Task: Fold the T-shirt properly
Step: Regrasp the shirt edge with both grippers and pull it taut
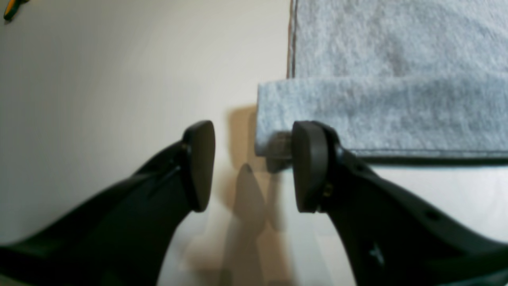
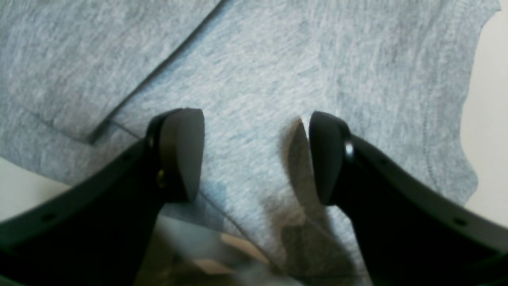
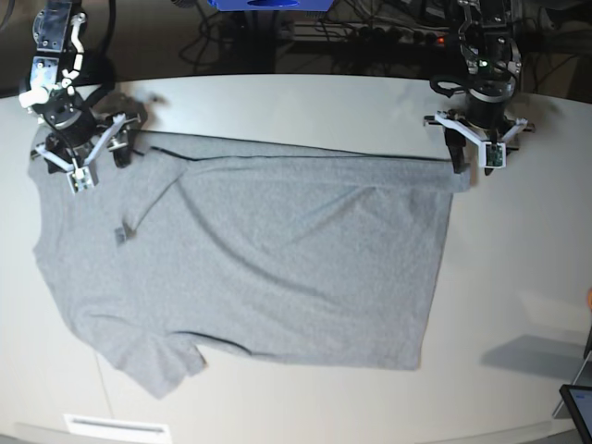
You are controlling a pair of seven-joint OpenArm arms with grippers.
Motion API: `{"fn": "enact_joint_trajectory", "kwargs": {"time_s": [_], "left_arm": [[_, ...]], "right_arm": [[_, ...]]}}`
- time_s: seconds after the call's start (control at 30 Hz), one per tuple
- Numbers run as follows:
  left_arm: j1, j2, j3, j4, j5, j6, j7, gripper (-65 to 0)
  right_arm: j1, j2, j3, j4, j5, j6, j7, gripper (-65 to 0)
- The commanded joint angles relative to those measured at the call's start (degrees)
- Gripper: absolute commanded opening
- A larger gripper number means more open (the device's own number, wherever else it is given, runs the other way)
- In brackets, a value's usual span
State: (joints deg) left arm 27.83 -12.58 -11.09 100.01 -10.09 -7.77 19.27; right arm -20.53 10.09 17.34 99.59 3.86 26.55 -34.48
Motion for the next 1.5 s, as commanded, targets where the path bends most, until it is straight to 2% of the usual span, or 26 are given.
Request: {"fn": "enact_joint_trajectory", "kwargs": {"time_s": [0.0,0.43,0.57,0.77,1.03,1.2,1.47], "left_arm": [[0.1,-0.6,-0.3,0.7,0.0,0.3,-1.3,-34.9],[3.2,-0.6,-0.3,0.5,-0.1,0.3,-1.3,-34.9],[5.4,-0.5,-1.4,5.1,-0.2,0.3,-1.3,-34.9],[6.3,1.7,-5.3,13.7,-0.3,0.3,-1.2,-34.9],[-4.2,1.9,0.5,7.2,0.0,0.3,-0.5,-34.9],[-10.1,2.1,4.1,1.6,-0.2,0.3,4.2,-34.9],[-15.7,2.1,4.5,-6.2,0.0,0.3,4.5,-34.9]], "right_arm": [[0.3,0.6,0.0,0.0,-2.2,-0.2,-1.9,-25.1],[2.0,0.7,-0.1,0.1,-2.2,-0.2,-1.9,-25.1],[2.0,0.7,-0.1,0.1,-2.2,-0.2,-1.9,-25.1],[2.0,0.6,-0.1,0.1,-2.2,-0.2,-1.9,-25.1],[1.9,0.5,-0.1,0.1,-2.2,-0.2,-1.9,-25.1],[1.8,0.5,-0.1,0.1,-2.2,-0.2,-1.9,-25.1],[1.7,0.5,-0.1,0.1,-2.2,-0.2,-2.0,-25.1]]}}
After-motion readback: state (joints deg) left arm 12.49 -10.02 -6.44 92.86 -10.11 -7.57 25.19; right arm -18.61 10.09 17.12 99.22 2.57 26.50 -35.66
